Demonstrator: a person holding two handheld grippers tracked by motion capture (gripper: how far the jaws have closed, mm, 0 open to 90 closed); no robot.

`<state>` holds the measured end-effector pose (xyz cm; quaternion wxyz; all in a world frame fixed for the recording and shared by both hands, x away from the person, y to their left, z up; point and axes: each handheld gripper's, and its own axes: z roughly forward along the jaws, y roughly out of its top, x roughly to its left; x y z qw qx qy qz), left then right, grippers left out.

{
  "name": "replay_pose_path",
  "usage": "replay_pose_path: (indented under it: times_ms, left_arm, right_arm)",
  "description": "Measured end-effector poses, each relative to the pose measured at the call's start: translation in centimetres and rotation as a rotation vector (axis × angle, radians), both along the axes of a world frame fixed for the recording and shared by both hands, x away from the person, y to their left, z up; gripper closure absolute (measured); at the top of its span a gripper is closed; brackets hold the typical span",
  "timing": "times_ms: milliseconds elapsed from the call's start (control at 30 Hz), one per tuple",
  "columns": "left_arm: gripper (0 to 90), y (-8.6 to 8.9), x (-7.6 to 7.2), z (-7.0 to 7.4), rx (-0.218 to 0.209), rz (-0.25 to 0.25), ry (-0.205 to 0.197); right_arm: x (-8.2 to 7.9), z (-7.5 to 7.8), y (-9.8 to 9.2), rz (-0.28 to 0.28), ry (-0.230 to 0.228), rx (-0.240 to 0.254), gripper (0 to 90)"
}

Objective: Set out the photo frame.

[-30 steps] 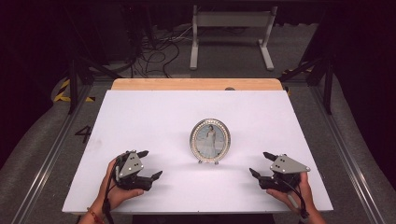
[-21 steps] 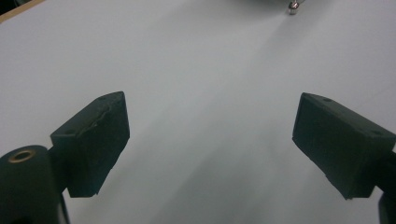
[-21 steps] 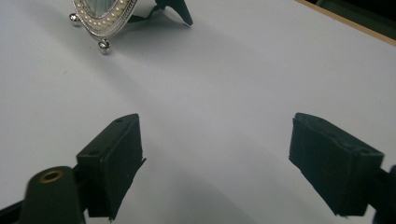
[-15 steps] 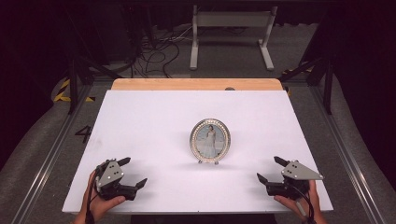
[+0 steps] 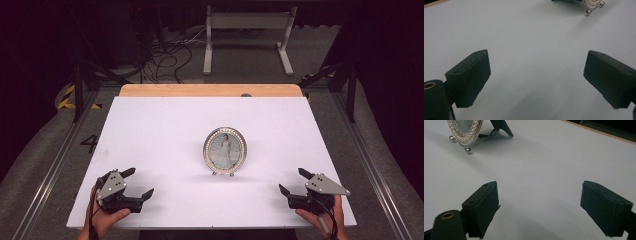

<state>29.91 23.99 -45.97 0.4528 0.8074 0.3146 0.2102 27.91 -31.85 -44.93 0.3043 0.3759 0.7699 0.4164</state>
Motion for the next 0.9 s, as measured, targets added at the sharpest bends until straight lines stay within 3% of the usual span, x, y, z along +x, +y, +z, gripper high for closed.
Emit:
replay_pose_path:
  times_ms: [300,900]
  left_arm:
    - [7.9,0.42,-0.03,0.01,-0.008,0.019,-0.005]
    - [7.8,0.06,0.32,-0.17,0.028,0.024,-0.009]
  right_arm:
    - [0.14,0.26,0.28,-0.006,-0.021,-0.011,15.6]
    - [-0.24,0.59,-0.49,-0.037,-0.047,-0.027,15.5]
